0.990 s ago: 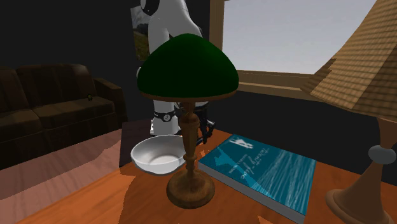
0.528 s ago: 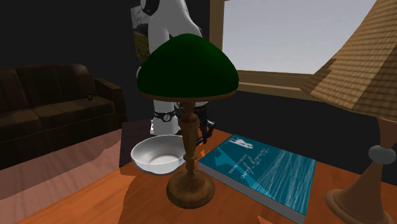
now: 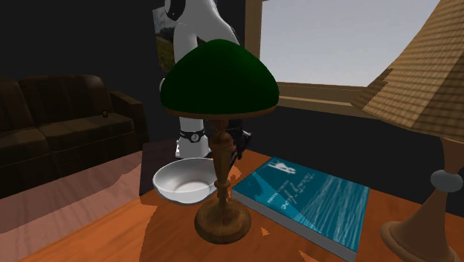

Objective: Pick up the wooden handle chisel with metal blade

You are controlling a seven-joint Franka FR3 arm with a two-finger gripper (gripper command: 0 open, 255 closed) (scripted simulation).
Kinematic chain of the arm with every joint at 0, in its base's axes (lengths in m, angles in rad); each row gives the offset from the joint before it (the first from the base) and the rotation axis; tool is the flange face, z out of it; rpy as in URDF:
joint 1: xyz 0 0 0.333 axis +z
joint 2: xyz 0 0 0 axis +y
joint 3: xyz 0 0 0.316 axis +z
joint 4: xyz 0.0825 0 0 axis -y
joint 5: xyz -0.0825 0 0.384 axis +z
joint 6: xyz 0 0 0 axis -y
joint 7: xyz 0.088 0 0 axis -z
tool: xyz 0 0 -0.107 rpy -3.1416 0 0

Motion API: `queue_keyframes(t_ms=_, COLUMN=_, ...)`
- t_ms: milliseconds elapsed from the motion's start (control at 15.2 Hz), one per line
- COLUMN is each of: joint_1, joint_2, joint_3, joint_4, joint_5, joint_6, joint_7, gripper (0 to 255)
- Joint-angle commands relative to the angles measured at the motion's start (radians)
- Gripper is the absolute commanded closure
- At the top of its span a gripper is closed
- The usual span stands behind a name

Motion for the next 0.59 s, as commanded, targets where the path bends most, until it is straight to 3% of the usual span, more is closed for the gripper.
queue_keyframes(t_ms=0, joint_1=0.001, joint_2=-0.038, joint_3=-0.008, joint_4=0.005, joint_5=-0.005, joint_6=-0.044, joint_7=0.003, gripper=255)
queue_keyframes(t_ms=396, joint_1=-0.001, joint_2=-0.125, joint_3=-0.028, joint_4=0.037, joint_5=-0.025, joint_6=-0.162, joint_7=0.016, gripper=255)
queue_keyframes(t_ms=528, joint_1=-0.001, joint_2=-0.127, joint_3=-0.028, joint_4=0.038, joint_5=-0.026, joint_6=-0.165, joint_7=0.016, gripper=255)
